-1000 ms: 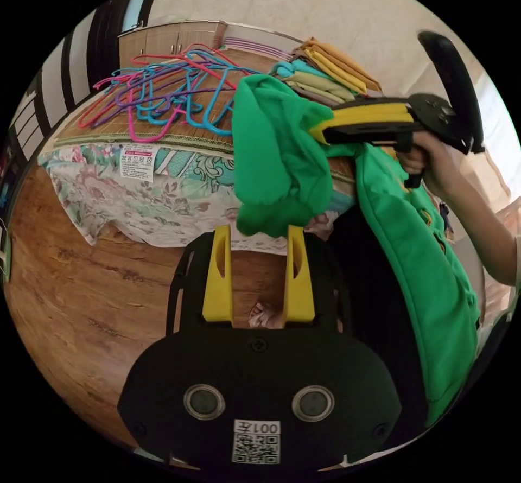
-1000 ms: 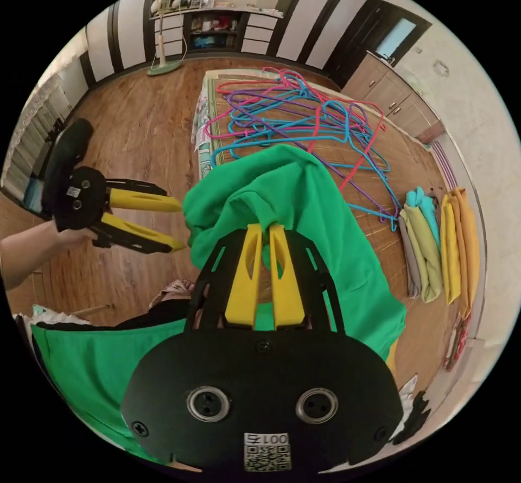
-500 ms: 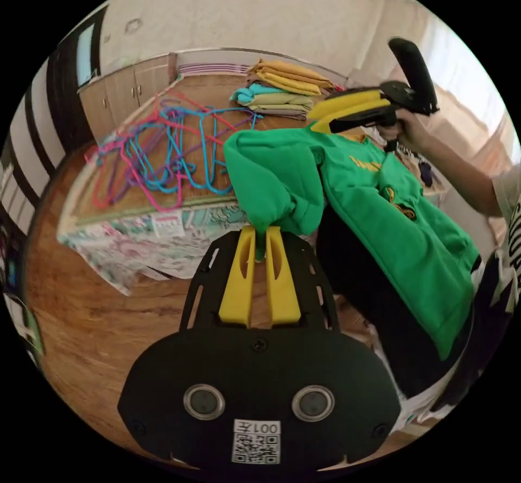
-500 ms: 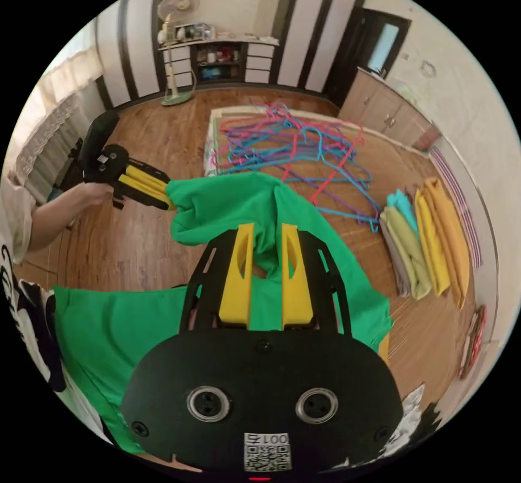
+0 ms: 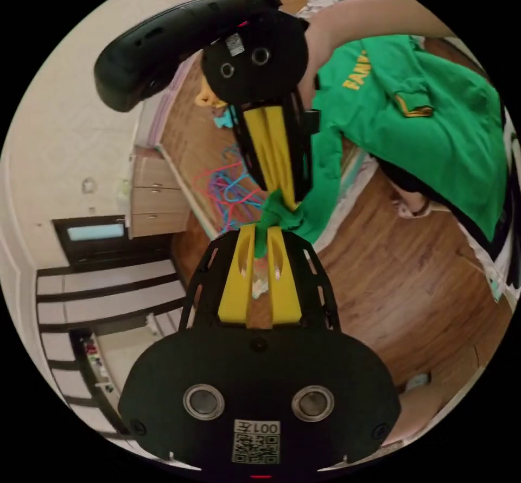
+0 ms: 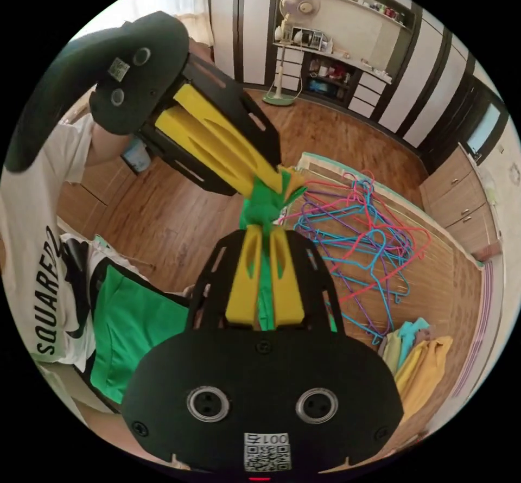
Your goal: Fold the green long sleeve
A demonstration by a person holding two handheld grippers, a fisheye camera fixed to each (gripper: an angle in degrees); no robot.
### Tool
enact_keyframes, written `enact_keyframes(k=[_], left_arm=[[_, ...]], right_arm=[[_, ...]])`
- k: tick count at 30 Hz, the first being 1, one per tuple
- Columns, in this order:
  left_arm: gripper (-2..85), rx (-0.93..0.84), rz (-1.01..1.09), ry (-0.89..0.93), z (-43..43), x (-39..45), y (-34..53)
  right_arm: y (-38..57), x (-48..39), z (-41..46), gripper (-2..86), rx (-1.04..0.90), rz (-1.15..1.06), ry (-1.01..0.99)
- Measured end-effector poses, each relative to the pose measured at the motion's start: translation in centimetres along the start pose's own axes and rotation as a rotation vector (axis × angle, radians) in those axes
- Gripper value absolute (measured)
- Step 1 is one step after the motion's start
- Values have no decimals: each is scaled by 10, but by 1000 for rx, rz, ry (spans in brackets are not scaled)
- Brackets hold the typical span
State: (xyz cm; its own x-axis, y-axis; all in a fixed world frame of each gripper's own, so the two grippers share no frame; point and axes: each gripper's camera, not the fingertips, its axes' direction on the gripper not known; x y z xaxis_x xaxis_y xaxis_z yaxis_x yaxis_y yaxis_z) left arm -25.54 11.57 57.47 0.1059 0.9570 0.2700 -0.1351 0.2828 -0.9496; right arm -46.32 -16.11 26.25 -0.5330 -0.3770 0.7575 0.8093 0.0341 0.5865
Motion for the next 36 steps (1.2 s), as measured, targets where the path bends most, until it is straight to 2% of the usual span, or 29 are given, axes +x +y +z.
enact_keyframes(k=[3,5,7,11,17,20,27,32,36], left_arm=[[79,60,-214,-101,-16,-7,11],[91,134,-363,-68,-23,-9,24],[102,162,-490,39,-20,-4,32],[119,205,-547,171,-16,14,12],[121,439,-645,384,-37,12,-39],[99,520,-583,400,-58,18,-68],[13,604,-356,255,-131,74,-143],[11,542,-126,388,-138,140,-208],[11,417,78,501,-128,204,-248]], right_arm=[[28,9,-31,21,140,85,73],[47,11,-50,17,200,104,96],[72,12,-69,14,228,104,152],[104,14,-95,13,265,108,160],[161,-11,-139,12,330,74,210],[198,-27,-161,13,326,75,240],[301,-59,-197,15,275,123,215],[383,-78,-167,17,151,247,88],[437,-97,-109,18,18,376,-11]])
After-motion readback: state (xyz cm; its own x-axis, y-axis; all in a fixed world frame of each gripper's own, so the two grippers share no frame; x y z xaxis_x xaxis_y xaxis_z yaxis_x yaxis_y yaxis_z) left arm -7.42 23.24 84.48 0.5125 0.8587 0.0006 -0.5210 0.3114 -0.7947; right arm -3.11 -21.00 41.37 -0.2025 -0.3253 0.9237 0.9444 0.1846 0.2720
